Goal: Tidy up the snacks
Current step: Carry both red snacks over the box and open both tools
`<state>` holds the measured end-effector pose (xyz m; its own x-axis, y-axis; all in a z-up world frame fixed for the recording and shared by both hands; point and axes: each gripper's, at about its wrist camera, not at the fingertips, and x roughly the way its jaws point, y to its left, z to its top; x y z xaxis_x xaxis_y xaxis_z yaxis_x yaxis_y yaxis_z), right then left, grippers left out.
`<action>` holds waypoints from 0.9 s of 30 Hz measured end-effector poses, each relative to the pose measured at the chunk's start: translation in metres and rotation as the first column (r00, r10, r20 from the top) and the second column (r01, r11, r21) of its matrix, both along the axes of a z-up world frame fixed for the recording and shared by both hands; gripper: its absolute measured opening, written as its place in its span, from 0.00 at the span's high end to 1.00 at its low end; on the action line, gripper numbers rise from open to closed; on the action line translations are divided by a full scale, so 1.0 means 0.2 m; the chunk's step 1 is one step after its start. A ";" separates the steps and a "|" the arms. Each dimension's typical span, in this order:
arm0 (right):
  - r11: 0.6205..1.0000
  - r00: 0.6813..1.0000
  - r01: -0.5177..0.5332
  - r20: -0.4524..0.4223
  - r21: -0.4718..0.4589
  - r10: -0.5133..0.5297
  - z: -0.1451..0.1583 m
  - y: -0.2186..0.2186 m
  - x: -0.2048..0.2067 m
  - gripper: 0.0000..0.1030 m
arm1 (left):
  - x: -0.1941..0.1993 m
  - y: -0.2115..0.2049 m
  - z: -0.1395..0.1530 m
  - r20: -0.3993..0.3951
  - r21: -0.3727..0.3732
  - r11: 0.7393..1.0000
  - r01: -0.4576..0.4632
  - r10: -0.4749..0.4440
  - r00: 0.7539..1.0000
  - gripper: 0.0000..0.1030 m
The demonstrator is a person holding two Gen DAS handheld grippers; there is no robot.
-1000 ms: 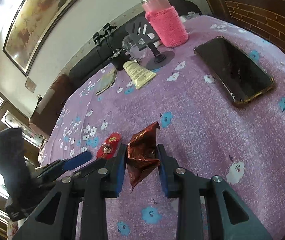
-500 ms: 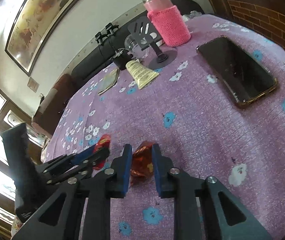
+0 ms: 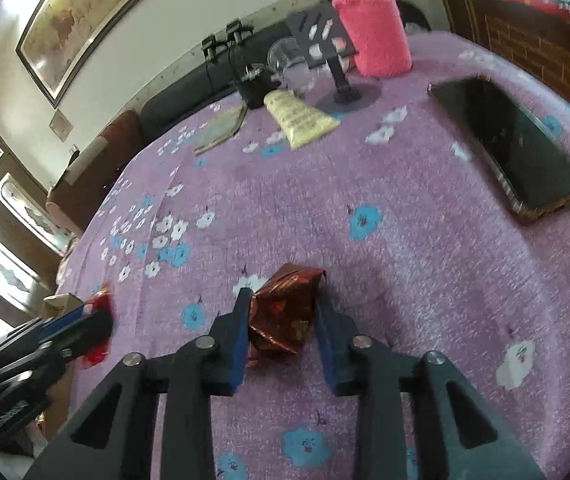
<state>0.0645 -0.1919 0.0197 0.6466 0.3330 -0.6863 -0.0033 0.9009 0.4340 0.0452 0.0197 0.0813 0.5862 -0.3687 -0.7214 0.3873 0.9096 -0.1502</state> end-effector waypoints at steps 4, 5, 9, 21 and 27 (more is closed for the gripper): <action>1.000 1.000 0.006 0.015 0.024 -0.006 0.03 -0.01 -0.03 0.73 | -0.13 0.16 0.09 0.023 -0.045 0.998 -0.045 0.047 0.999 0.83; 1.000 1.000 0.010 0.022 0.022 -0.011 0.03 0.00 -0.04 0.73 | -0.17 0.23 0.12 0.026 -0.068 0.995 -0.067 0.069 0.997 0.83; 1.000 0.998 0.019 0.055 0.022 -0.020 0.08 0.01 -0.08 0.73 | -0.36 0.50 0.19 0.044 -0.128 0.978 -0.167 0.174 0.984 0.82; 0.981 0.980 -0.189 0.064 0.041 0.186 0.25 0.51 -0.33 0.73 | -0.82 1.36 0.07 -0.013 -0.249 0.827 -0.504 0.517 0.856 0.82; 0.927 0.924 -0.375 0.077 0.003 0.374 0.34 0.98 -0.46 0.73 | -0.88 1.46 -0.07 -0.072 -0.247 0.801 -0.545 0.545 0.835 0.82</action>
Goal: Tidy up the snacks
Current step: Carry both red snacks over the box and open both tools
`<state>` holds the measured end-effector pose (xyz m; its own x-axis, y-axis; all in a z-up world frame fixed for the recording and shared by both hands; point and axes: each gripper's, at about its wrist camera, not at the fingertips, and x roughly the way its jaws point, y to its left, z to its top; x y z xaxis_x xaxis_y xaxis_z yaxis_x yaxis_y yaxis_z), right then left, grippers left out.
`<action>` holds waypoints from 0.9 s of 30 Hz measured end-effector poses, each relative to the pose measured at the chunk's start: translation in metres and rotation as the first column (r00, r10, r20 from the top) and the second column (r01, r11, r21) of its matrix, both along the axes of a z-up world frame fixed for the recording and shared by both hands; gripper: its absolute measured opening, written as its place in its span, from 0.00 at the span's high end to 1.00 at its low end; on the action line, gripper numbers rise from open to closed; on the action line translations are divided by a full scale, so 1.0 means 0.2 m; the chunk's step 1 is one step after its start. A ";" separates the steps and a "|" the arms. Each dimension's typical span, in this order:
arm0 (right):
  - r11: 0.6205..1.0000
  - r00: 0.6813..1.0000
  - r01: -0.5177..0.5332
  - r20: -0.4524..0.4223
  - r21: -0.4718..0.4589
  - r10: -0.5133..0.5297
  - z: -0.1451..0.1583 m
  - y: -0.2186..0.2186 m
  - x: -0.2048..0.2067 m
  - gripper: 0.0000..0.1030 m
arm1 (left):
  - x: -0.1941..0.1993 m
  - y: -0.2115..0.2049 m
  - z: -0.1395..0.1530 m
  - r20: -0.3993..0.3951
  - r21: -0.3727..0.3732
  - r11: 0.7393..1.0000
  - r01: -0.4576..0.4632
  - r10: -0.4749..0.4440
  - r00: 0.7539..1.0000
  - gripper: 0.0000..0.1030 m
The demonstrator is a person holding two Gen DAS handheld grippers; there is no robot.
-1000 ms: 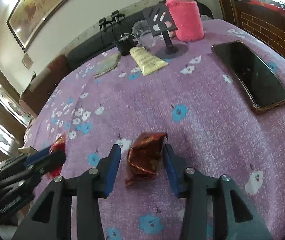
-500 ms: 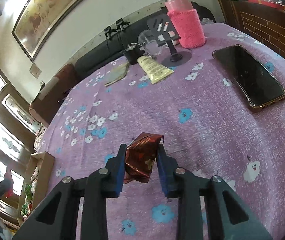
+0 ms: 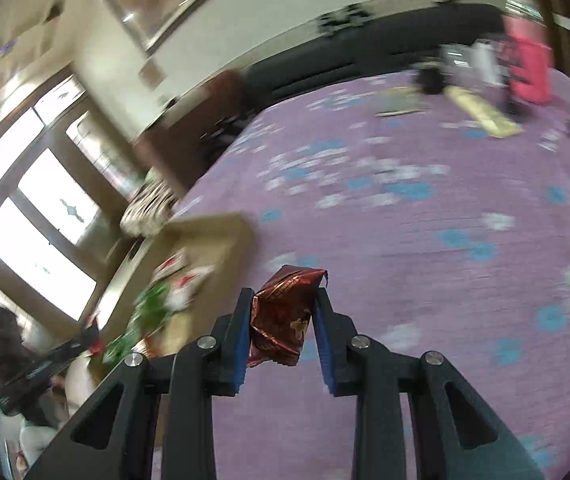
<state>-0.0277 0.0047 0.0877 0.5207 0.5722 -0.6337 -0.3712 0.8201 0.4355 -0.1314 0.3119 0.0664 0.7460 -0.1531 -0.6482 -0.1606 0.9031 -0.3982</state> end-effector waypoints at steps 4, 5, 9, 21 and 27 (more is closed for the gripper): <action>0.994 0.994 -0.110 -0.012 -0.023 0.110 -0.02 0.30 -0.06 0.73 | -0.01 0.04 -0.07 -0.035 0.000 1.000 -0.031 0.031 0.999 0.82; 0.990 0.990 -0.137 -0.021 -0.032 0.137 -0.03 0.38 -0.08 0.73 | -0.01 0.05 -0.08 -0.040 0.005 0.999 -0.039 0.039 0.998 0.82; 0.977 0.979 -0.202 -0.037 -0.069 0.200 -0.08 0.58 -0.12 0.73 | -0.03 0.09 -0.08 -0.024 -0.022 0.998 -0.053 0.053 0.998 0.70; 0.952 0.967 -0.251 0.000 -0.174 0.255 -0.14 0.77 -0.23 0.70 | -0.12 0.15 0.03 0.063 -0.033 0.997 -0.067 0.069 0.996 0.53; 0.969 0.976 -0.198 0.067 -0.151 0.210 -0.05 0.71 -0.25 0.61 | -0.17 0.14 0.11 0.113 -0.027 0.997 -0.073 0.076 0.991 0.43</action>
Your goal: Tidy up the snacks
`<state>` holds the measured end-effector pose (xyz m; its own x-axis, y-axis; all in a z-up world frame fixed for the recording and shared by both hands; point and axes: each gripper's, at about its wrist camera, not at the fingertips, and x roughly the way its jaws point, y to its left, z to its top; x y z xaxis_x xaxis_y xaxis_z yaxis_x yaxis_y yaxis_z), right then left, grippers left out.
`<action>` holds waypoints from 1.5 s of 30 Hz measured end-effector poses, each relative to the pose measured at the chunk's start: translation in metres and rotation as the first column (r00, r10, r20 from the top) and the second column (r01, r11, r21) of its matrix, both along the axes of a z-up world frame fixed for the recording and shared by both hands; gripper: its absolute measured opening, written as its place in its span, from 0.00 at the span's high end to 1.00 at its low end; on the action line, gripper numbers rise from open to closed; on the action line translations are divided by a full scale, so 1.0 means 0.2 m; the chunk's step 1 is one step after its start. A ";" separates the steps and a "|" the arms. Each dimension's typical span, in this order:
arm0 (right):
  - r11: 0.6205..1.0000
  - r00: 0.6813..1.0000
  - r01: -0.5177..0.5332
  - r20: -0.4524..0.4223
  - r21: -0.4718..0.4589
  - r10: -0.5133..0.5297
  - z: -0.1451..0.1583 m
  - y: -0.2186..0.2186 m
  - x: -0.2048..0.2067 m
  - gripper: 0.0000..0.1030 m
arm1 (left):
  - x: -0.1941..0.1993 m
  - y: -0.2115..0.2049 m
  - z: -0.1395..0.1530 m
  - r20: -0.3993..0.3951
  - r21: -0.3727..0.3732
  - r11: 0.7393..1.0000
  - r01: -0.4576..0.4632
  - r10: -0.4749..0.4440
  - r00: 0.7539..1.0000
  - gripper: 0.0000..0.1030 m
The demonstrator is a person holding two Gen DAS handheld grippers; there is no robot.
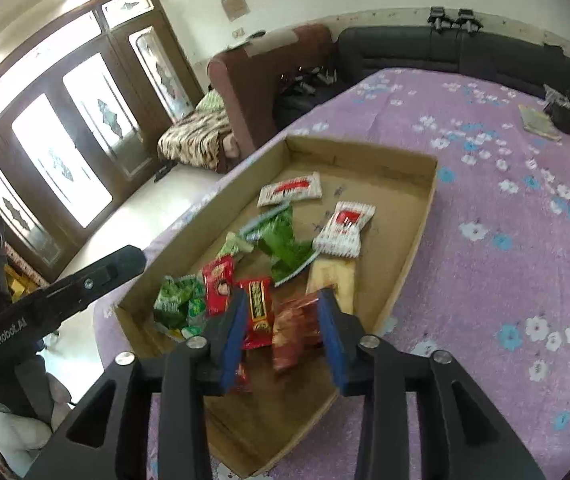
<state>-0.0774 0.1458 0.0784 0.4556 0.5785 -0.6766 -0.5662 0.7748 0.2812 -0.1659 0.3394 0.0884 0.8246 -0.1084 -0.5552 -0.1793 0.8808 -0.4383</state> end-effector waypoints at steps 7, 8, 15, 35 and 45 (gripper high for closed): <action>1.000 1.000 0.005 0.010 -0.004 -0.005 0.03 -0.03 -0.06 0.61 | -0.06 -0.01 0.07 0.039 0.011 1.000 -0.026 0.025 0.999 0.43; 1.000 1.000 -0.008 0.012 -0.013 0.008 0.03 -0.01 -0.07 0.61 | -0.08 0.00 0.09 0.050 0.021 0.999 -0.037 0.036 0.998 0.43; 0.988 0.992 -0.123 -0.034 -0.095 0.120 -0.10 0.22 -0.15 0.61 | -0.17 -0.02 0.19 0.095 0.142 0.984 -0.106 0.093 0.991 0.38; 0.997 0.997 0.060 -0.059 0.039 -0.057 -0.01 -0.16 -0.07 0.51 | -0.26 -0.21 0.29 0.265 0.331 0.923 -0.196 0.108 0.958 0.11; 1.000 0.987 0.023 -0.160 0.012 -0.021 -0.10 0.02 0.08 0.51 | -0.31 -0.17 0.32 0.281 0.316 0.923 -0.220 0.130 0.951 0.10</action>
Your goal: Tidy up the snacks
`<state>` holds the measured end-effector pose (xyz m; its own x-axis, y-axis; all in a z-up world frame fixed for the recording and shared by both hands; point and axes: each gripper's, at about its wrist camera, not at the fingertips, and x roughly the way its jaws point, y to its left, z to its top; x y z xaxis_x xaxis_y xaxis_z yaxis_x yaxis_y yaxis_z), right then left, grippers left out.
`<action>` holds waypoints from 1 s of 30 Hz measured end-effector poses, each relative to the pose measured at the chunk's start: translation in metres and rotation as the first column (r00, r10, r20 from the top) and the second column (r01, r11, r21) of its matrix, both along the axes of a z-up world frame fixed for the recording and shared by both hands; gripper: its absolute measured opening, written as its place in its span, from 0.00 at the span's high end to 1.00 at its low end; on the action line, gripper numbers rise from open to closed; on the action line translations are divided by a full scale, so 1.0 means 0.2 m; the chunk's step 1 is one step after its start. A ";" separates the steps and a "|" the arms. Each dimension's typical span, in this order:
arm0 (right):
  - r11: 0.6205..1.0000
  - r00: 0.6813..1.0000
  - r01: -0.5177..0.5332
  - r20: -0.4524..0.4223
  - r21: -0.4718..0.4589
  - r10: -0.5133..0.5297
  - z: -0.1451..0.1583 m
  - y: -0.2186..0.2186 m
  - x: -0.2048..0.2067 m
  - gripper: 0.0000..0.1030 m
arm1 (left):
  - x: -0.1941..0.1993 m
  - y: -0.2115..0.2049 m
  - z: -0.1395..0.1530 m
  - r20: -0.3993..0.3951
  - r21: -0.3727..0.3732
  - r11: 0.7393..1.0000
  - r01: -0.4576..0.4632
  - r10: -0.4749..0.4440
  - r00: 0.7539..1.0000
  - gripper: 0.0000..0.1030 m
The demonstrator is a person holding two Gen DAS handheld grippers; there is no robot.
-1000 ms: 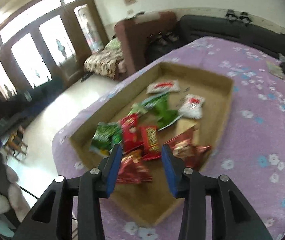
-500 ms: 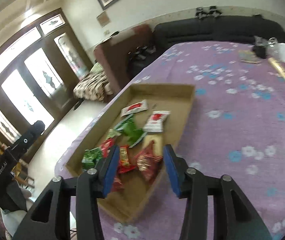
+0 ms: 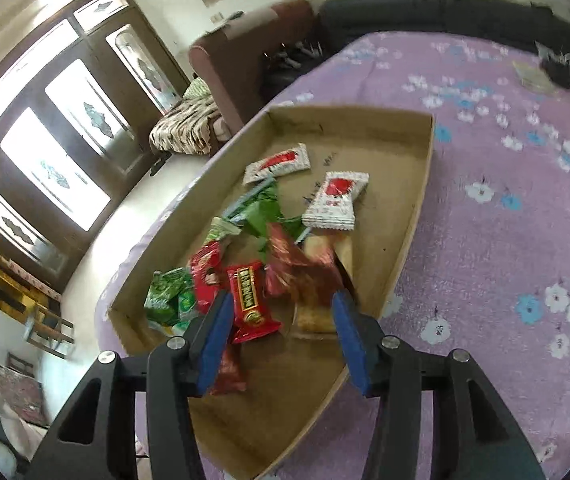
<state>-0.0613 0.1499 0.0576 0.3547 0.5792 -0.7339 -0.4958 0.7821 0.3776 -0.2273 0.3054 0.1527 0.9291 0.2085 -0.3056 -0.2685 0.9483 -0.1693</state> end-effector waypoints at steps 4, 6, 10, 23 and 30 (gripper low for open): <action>0.998 0.995 -0.046 0.087 -0.051 0.050 0.06 0.07 -0.11 0.51 | 0.01 0.02 -0.01 -0.001 -0.020 1.000 -0.010 0.010 1.000 0.10; 0.987 0.987 -0.072 0.135 -0.141 0.091 0.03 0.16 -0.16 0.51 | 0.02 0.01 -0.02 -0.007 -0.020 1.000 -0.008 0.007 1.000 0.10; 0.955 0.973 -0.084 0.182 -0.283 0.139 -0.05 0.25 -0.23 0.50 | 0.02 -0.01 -0.02 -0.015 0.004 1.000 -0.014 0.015 1.000 0.08; 0.963 0.830 0.260 0.528 -0.077 -0.182 0.27 -0.23 -0.47 0.00 | -0.04 -0.18 0.05 0.038 0.031 1.000 0.000 -0.002 0.999 0.00; 0.950 0.827 0.303 0.516 -0.073 -0.224 0.19 -0.34 -0.51 0.00 | 0.06 -0.21 -0.03 -0.082 0.051 0.993 -0.104 0.108 0.991 0.00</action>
<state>-0.1629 0.0818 0.0963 0.8167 0.3120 -0.4854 -0.3521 0.9359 0.0093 -0.2152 0.2626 0.1459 0.8724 0.3200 -0.3695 -0.3792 0.9200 -0.0986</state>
